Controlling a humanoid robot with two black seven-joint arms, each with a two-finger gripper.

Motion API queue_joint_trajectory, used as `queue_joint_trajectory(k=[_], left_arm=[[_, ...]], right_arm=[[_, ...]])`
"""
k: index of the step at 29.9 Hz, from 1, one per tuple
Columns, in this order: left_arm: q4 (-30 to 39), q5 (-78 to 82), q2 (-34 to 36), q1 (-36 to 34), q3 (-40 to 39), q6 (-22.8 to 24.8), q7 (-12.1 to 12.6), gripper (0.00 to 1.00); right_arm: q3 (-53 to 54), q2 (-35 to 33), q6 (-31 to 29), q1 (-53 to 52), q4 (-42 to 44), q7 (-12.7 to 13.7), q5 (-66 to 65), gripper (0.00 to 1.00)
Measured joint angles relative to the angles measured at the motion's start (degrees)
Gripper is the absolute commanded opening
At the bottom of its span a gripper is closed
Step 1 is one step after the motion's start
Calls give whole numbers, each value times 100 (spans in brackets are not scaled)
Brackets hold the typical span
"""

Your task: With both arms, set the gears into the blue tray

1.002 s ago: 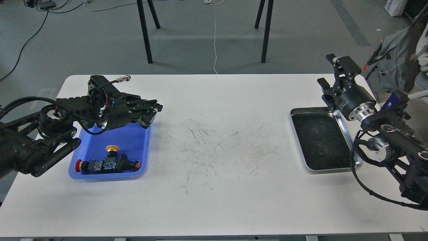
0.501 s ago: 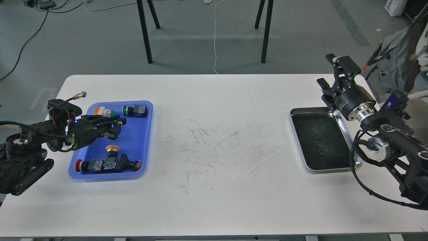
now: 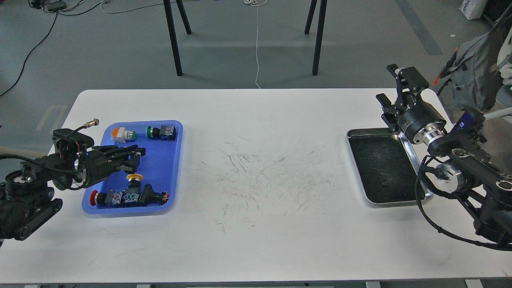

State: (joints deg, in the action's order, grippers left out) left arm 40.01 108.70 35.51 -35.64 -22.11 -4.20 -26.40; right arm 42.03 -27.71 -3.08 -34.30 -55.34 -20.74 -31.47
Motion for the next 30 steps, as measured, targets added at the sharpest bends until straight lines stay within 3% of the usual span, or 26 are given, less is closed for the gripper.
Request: queue_joint_trajectory(k=[3,12,23,28,30], left_arm=[[-89,-21,-22,16,43,-81,0,39],[-93,-356,17,22,119,-115,-154,46],[-24,-1656,39,-381,106,-55,-160,64],[-12,-2915,115,-741,68,215,-160,86],[-1,-3552,128,-838,56,336,-160,90]], right_arm=[[-1,2,0,-19,4,0,0,92],[-164,2,9,-34,6,2,0,92],[-174,-55,10,-46,-43,10,17,95],[-170,-141,-25,-49,-78,40,66,95],[-170,-221,-44,-48,-113,44,121,95]])
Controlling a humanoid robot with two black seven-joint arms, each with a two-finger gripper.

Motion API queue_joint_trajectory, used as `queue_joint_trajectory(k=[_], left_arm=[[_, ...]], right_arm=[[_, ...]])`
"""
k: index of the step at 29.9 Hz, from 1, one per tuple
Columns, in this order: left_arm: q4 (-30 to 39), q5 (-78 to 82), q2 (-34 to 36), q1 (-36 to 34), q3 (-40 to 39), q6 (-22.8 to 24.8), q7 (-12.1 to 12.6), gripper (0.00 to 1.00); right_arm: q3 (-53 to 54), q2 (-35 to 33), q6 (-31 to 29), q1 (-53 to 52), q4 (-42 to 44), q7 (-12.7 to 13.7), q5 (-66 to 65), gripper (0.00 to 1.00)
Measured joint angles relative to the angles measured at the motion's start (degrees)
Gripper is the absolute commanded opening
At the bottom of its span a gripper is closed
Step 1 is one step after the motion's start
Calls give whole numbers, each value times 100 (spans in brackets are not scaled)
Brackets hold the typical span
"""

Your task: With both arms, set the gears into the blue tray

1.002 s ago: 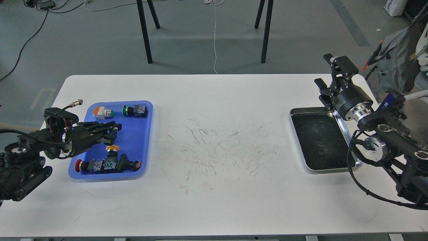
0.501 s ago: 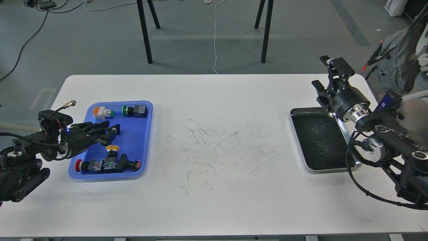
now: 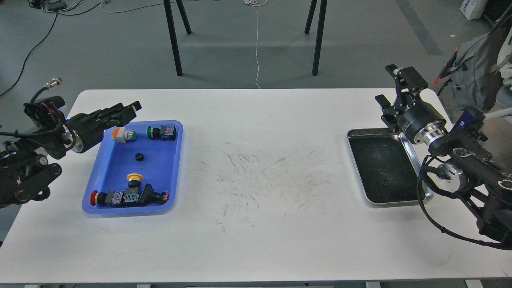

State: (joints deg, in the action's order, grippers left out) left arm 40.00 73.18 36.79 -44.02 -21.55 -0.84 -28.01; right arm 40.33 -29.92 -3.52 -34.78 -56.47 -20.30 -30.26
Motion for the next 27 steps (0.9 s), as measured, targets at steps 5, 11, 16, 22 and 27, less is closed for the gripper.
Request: queue_joint_trajectory(k=[5,11,16,22,27], left_arm=[[31,-1803,-17,-267,0,267,0,99],[41,-3220,-48,-545,-28,450,0,99],[38,-4179,-66,-715,-107,760,0,99],[-19,-5136,-369,-747,-149,1227,0,99],[-90,-5401,-548,-742,-186,1446,0,100]], right_arm=[[-119,-377,-72,47,-274,15,142,95],[-569,-1155,-307,71,-771,43,151,96],[-1042,-1808,-384,79,-1253,90,129,96],[-1534,-2579,-472,30,-1698,267,44,96],[-2058,-3077,-550,-202,-1811,702,-251,96]])
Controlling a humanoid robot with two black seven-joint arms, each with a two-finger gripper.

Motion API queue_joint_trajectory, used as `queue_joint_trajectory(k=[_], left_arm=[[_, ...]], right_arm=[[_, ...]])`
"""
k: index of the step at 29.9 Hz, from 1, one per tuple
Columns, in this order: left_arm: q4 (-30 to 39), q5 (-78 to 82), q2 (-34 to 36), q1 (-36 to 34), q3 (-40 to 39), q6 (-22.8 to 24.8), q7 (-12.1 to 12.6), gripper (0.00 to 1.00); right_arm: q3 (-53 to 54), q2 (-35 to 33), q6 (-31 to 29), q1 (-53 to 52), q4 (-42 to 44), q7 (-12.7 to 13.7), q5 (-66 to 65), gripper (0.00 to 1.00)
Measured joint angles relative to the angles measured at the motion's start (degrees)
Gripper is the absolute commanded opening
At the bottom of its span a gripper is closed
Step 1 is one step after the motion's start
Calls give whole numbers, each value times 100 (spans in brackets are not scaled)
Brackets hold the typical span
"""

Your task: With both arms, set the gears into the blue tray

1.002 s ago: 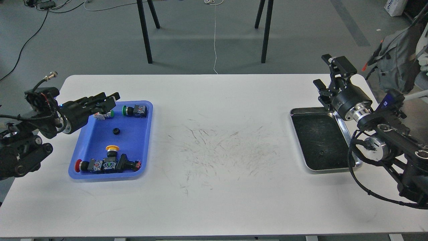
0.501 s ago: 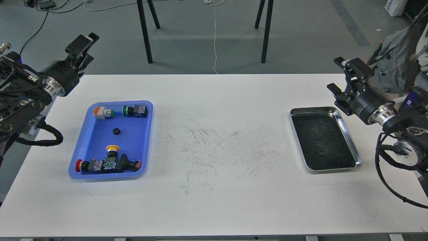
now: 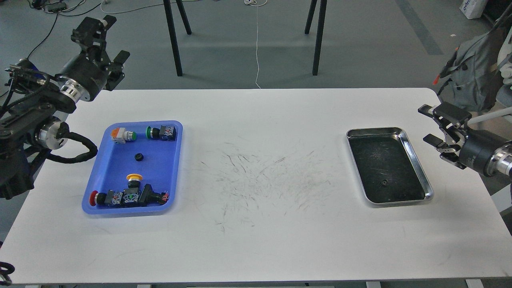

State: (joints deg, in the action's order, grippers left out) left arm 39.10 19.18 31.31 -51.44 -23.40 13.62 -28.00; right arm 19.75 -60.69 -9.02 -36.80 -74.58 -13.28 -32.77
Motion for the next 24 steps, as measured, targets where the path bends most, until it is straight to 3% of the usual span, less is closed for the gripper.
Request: queue_joint_trajectory(k=[3,10,16,22,24], left_arm=[[-37,-71,-216,-47,-5,52,14,100],[-99,-256,-599,-192,-42,102,358,100],[-307,-313,-952,-274,-53,88,341,100],[-334,-320,-1002,-284,-59,73,292,100],[-334,-330,-1004,-285,-59,72,283,100]], right_arm=[[-340,-129,-80,-215,-70,268,-495,96],[-966,-264,-346,-727,-127,501,-1959,95],[-1423,-120,-413,-1051,-112,554,-3428,94],[-2328,143,-411,-1680,-25,595,-3997,94],[-2593,259,-408,-1916,13,690,-4024,87]])
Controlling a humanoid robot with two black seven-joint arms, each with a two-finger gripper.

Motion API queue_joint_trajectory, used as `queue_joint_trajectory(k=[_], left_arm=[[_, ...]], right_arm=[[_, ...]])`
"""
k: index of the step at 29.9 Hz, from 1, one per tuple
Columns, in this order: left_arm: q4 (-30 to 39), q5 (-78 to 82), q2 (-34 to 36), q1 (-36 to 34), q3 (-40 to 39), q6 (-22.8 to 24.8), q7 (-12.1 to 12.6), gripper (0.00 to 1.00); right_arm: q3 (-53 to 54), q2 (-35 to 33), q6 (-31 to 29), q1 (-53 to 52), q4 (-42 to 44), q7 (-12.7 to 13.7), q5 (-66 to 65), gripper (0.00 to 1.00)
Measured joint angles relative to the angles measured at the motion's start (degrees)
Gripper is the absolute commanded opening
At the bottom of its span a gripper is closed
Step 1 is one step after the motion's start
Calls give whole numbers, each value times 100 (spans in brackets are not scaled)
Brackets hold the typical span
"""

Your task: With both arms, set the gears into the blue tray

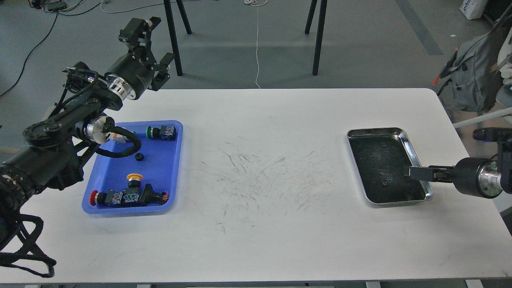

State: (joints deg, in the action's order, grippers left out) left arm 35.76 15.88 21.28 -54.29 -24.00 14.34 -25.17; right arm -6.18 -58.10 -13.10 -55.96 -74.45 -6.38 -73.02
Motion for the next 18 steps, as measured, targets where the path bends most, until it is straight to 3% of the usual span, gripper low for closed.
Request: queue_joint_trajectory(k=[3,7,18], left_arm=[[0,-34,-1,-5,0,-5,-15,100],[0,-49,0,-5,0,-11,-35,100],[1,-180,30,44,-138,33,-62,100]], right_arm=[[-376,202,1,-292,114,287,-16,79],[-872,480,1,-615,184,680,-126,79],[-1784,1382,-75,-1268,545,678,-216,80]])
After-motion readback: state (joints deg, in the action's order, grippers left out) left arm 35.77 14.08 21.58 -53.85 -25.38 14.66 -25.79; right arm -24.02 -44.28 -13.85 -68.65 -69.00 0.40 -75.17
